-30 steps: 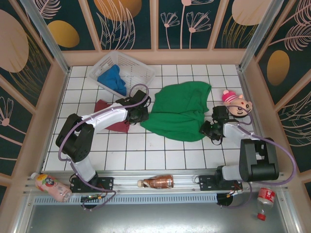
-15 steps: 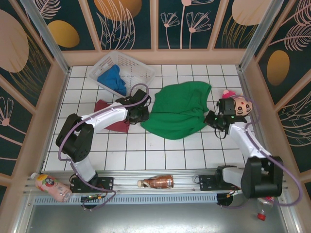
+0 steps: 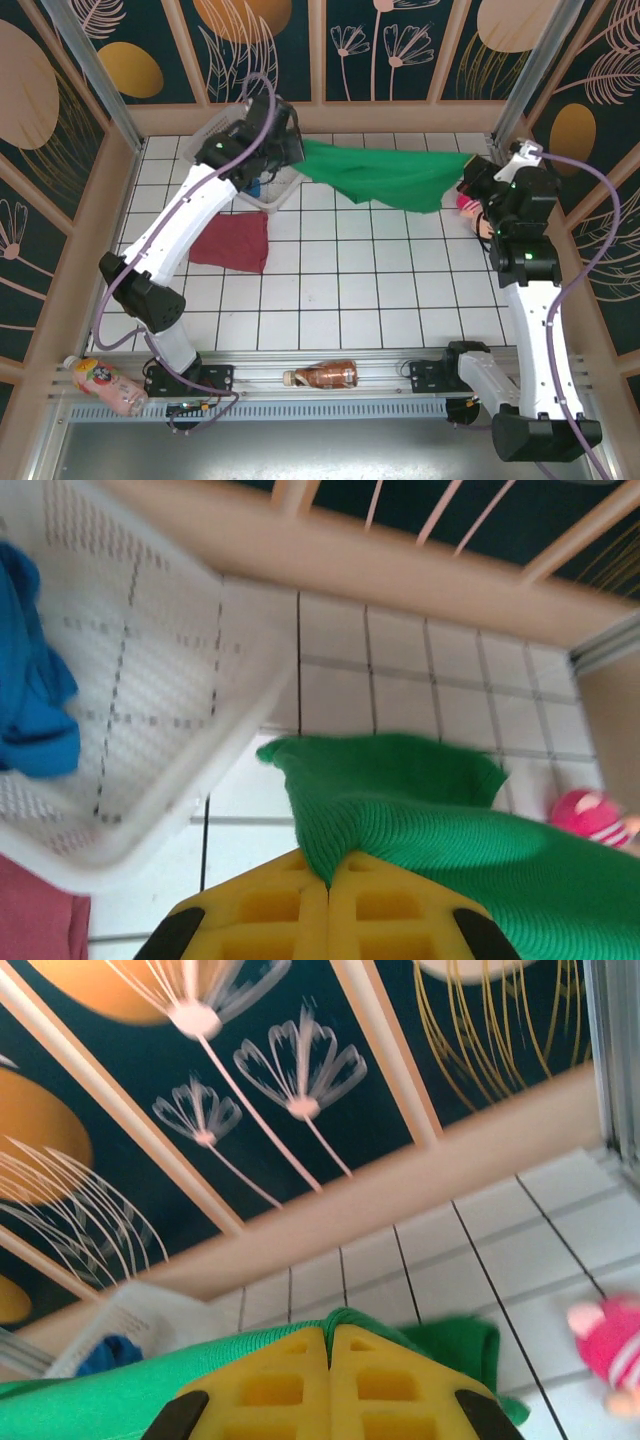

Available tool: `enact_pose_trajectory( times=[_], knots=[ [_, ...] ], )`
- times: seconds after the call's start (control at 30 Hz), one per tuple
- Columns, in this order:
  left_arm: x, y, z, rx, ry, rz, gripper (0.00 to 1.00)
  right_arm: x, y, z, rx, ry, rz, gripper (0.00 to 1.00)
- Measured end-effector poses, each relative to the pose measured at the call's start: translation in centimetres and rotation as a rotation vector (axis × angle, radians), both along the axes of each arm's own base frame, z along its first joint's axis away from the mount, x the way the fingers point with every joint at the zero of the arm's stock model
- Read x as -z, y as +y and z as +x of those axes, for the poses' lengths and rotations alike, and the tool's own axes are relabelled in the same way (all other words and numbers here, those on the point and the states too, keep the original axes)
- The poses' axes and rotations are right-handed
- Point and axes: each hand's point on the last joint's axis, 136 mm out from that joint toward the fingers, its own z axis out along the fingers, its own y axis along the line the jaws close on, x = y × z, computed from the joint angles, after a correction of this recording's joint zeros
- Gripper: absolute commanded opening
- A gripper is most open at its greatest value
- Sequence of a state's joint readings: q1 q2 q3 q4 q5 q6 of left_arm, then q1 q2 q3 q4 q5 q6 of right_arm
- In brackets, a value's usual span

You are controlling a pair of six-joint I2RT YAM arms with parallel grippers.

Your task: Fold and stack the tank tops

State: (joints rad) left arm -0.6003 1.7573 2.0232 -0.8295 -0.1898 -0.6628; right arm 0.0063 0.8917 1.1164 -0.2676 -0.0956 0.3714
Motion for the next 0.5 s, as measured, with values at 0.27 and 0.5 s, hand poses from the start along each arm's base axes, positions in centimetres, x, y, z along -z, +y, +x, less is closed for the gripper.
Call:
enact_pose_trajectory(
  times=[0.27, 0.5],
  knots=[
    [-9.5, 2.1, 1.5, -0.031, -0.214, -0.035, 0.03, -8.4, -0.5, 1.1, 0.027, -0.231, -0.058, 0.0],
    [-9.6, 1.2, 7.3, -0.036, -0.29, -0.078, 0.03, -9.1, -1.2, 8.0, 0.027, -0.241, -0.089, 0.0]
  ],
)
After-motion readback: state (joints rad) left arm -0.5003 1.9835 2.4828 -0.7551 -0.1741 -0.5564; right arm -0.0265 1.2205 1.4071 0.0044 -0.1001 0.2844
